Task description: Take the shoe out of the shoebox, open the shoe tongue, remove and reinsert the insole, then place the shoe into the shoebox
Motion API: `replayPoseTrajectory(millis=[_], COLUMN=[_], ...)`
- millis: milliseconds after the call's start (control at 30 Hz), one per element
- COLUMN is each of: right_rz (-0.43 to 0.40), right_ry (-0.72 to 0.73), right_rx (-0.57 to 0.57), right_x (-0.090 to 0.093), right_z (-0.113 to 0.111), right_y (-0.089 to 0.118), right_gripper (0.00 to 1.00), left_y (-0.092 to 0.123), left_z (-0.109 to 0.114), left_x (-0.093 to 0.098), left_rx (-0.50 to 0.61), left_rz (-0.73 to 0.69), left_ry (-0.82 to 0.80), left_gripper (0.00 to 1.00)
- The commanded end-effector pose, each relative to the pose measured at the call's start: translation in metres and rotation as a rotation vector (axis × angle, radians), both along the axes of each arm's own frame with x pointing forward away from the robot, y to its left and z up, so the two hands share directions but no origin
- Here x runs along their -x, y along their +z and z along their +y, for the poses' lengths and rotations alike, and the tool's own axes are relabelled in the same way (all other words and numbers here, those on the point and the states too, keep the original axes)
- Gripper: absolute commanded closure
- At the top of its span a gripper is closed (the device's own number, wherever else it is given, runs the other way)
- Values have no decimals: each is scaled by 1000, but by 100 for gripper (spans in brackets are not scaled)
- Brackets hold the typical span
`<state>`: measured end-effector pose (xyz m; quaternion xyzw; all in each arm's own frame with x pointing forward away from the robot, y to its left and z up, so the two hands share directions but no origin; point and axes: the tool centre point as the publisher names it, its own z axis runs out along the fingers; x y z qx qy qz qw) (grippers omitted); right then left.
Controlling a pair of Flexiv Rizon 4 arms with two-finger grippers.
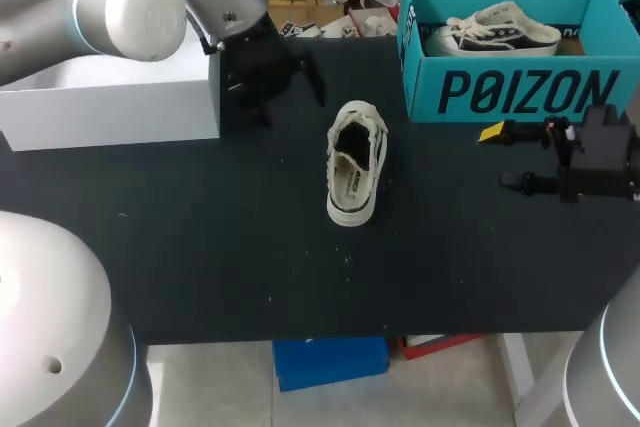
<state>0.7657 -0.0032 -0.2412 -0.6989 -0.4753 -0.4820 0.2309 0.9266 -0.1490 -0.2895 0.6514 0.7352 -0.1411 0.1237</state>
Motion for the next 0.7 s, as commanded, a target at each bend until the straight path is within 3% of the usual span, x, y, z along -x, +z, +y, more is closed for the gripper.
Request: replayPoseTrajectory(millis=[33, 433, 700], right_rz=[1, 1, 1], right_ry=[-1, -1, -1], right_rx=[1, 1, 1], right_x=[0, 0, 0], right_z=[1, 1, 1], right_y=[0, 0, 0], right_gripper=[0, 0, 0], left_y=[-16, -47, -62], left_z=[-21, -40, -37], left_x=[-17, -10, 1], left_rx=[-92, -145, -191], left_rz=[23, 27, 29], left_ry=[-60, -121, -132], left_gripper=[0, 3, 25])
